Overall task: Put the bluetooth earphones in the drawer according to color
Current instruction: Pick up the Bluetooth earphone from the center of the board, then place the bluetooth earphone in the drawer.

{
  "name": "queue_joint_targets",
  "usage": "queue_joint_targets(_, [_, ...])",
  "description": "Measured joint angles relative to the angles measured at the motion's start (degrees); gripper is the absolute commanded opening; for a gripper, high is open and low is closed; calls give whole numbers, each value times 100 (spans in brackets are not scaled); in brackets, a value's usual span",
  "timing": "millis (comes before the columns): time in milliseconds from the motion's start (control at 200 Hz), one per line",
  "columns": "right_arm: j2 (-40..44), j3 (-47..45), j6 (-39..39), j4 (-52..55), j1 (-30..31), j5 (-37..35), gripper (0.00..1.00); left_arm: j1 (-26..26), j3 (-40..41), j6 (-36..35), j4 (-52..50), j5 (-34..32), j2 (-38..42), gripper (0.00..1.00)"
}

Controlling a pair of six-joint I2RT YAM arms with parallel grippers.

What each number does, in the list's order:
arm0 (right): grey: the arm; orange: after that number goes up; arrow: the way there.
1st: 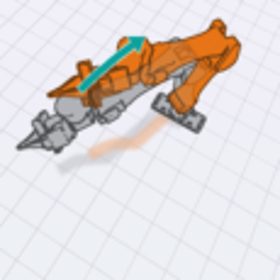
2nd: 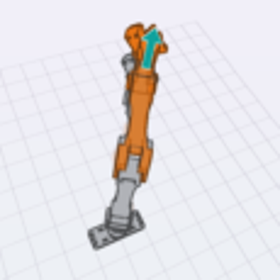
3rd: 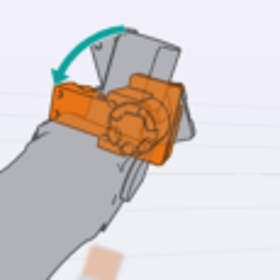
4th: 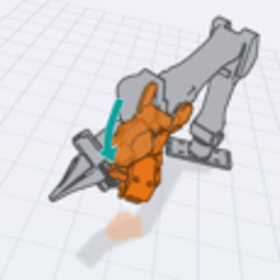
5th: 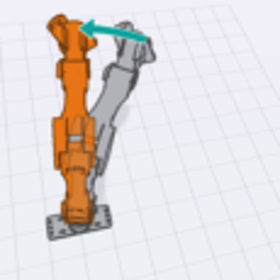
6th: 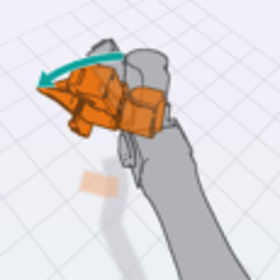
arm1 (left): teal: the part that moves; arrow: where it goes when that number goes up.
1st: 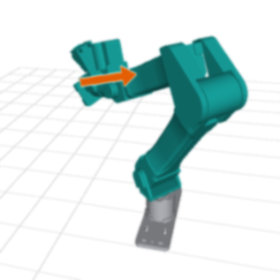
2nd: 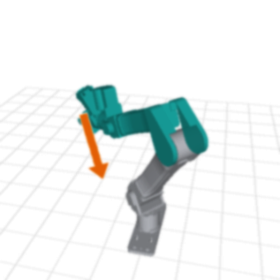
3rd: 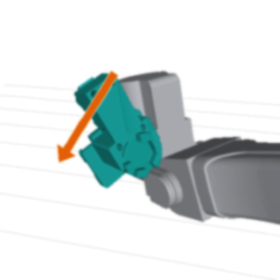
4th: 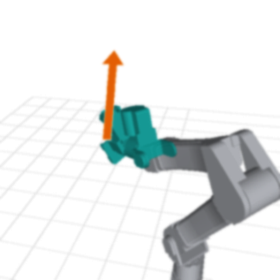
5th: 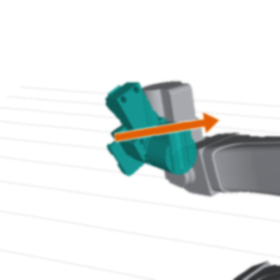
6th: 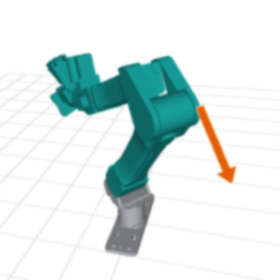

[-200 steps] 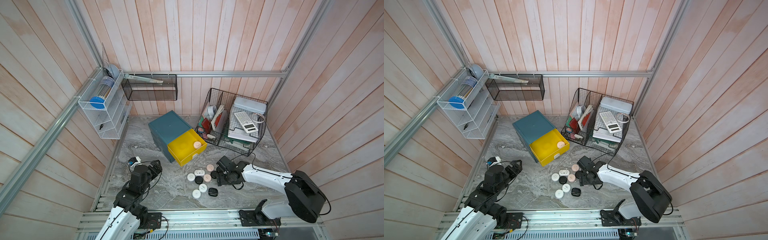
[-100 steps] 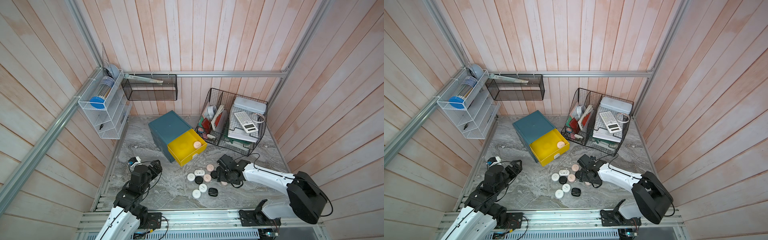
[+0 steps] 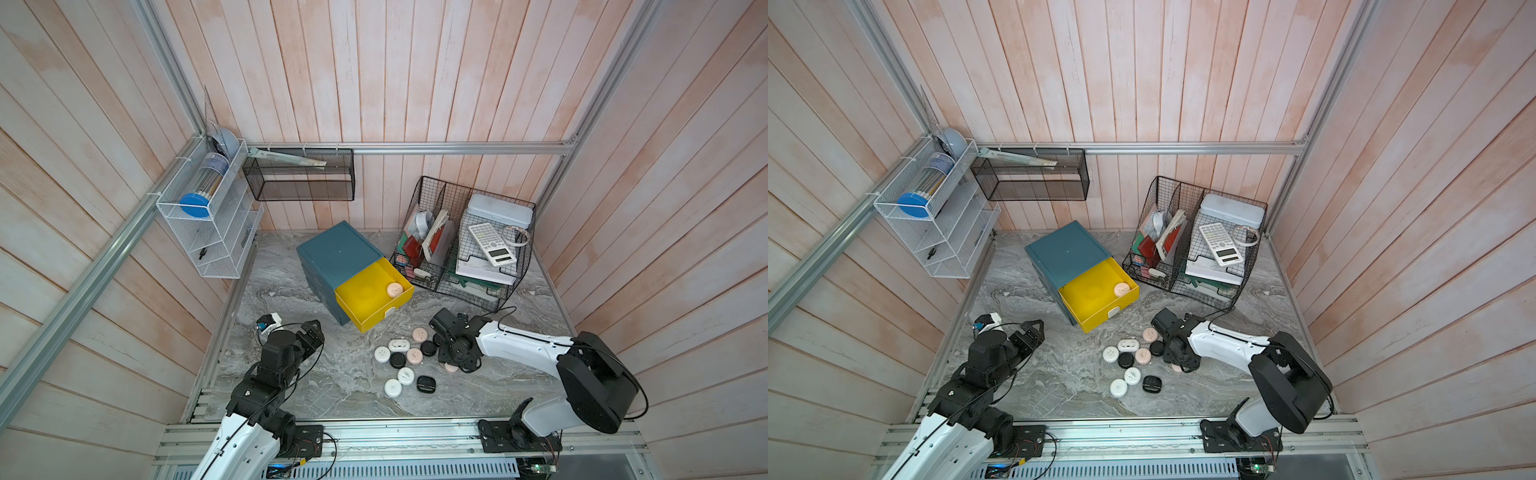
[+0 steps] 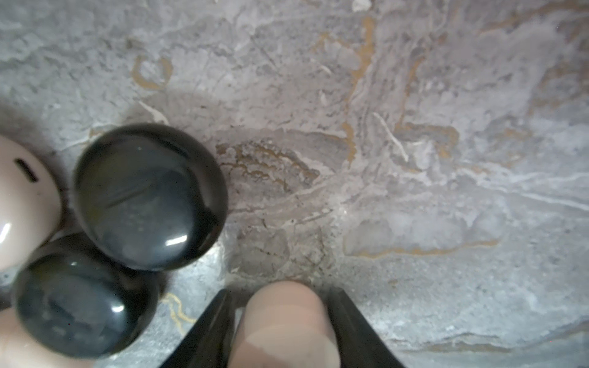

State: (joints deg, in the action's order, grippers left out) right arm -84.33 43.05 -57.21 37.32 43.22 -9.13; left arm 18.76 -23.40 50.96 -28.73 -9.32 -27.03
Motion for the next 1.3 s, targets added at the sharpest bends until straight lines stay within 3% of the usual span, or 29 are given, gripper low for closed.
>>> queue_joint_targets(150, [254, -26, 101, 2, 0, -4, 31, 4, 0, -28, -2, 81, -7, 97])
queue_joint_targets(425, [426, 269, 485, 295, 0, -111, 30, 107, -42, -35, -55, 162, -11, 97])
queue_joint_targets(995, [-105, 4457, 2116, 986, 15, -251, 33, 195, -127, -37, -142, 140, -57, 97])
queue_joint_targets(1125, [-188, 4874, 2520, 748, 68, 92, 35, 227, -131, -37, -153, 138, -59, 97])
queue_joint_targets(1300, [-210, 4629, 2868, -341, 140, 1082, 36, 343, -160, -37, -177, 138, -83, 97])
